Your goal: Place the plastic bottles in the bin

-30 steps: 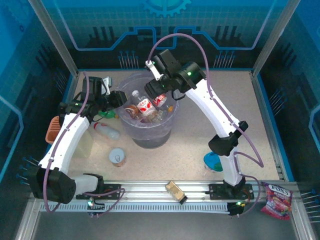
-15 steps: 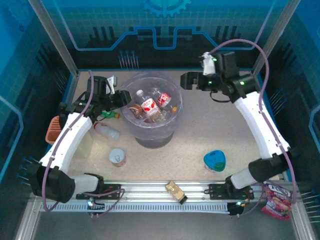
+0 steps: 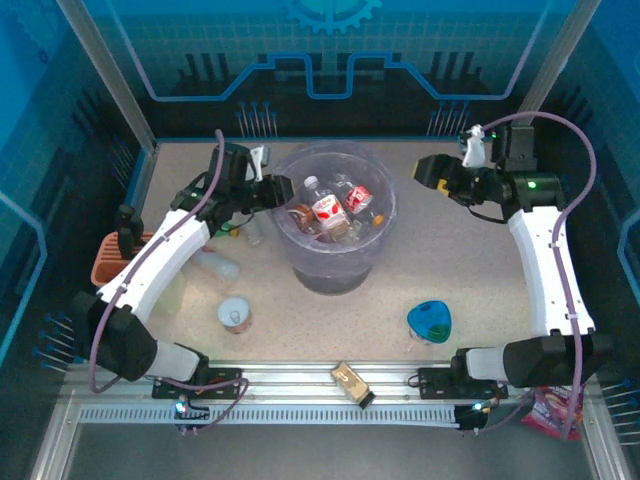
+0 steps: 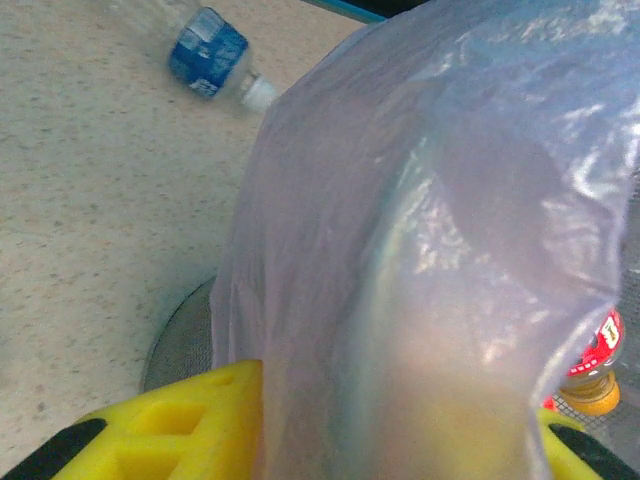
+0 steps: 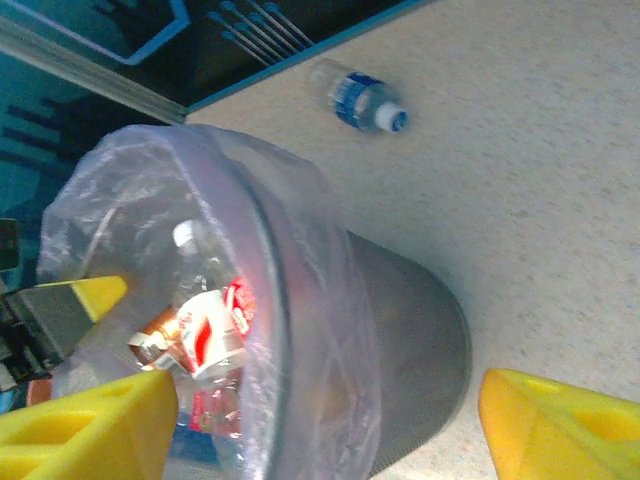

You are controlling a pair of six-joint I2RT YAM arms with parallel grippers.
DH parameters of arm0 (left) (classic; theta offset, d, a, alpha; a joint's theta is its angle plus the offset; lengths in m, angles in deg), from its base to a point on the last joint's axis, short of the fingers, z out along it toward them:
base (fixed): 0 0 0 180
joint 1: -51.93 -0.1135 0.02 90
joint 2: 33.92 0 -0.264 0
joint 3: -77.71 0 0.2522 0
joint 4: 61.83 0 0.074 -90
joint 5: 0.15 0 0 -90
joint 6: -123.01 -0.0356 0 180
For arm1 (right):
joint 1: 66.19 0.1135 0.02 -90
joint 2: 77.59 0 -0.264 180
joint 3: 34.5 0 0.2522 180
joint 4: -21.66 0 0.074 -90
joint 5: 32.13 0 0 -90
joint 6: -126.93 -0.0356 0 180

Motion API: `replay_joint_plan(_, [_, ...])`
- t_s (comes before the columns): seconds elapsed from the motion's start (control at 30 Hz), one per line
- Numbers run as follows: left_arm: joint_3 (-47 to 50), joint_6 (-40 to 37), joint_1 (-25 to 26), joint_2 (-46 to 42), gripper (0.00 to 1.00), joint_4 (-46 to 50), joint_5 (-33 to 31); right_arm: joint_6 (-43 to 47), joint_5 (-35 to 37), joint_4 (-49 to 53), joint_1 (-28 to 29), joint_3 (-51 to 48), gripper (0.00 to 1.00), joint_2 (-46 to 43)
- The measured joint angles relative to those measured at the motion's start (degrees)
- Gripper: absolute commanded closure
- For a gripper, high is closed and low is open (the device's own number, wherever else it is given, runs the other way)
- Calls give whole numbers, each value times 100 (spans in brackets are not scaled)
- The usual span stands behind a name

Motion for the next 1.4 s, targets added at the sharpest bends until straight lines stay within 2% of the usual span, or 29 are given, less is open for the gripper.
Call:
replay_joint_plan(0.43, [-927, 127, 730, 1064, 62, -282, 7, 824, -914, 1110, -1200, -404, 26, -457])
replay_joint_plan(0.6, [-1215, 125, 933, 1364, 61, -348, 7, 933, -1152, 1150, -1237, -544, 35, -428])
replay_joint_plan(0.73, [-1266, 114, 981, 1427, 53, -354, 17, 898, -1316, 999, -1233, -691, 37, -295])
replay_joint_plan(0.87, [-1270, 105, 984, 1427, 31, -293, 20, 809, -1360, 791, -1137, -772, 41, -151])
replay_joint_plan(1.03, [-1276, 72, 984, 1427, 1, -269, 22, 673, -1360, 619, -1049, -793, 55, -17])
replay_joint_plan(1.17, [-1290, 90, 981, 1423, 1, -269, 74, 638, -1307, 531, -1043, -800, 68, 85])
replay_joint_plan(1.3, [-1222, 293, 879, 1263, 1, -385, 219, 643, -1252, 501, -1034, -815, 72, 166])
replay_joint_plan(1.4, [-946, 704, 562, 879, 1, -730, 428, 612, -1257, 466, -1019, -817, 77, 175])
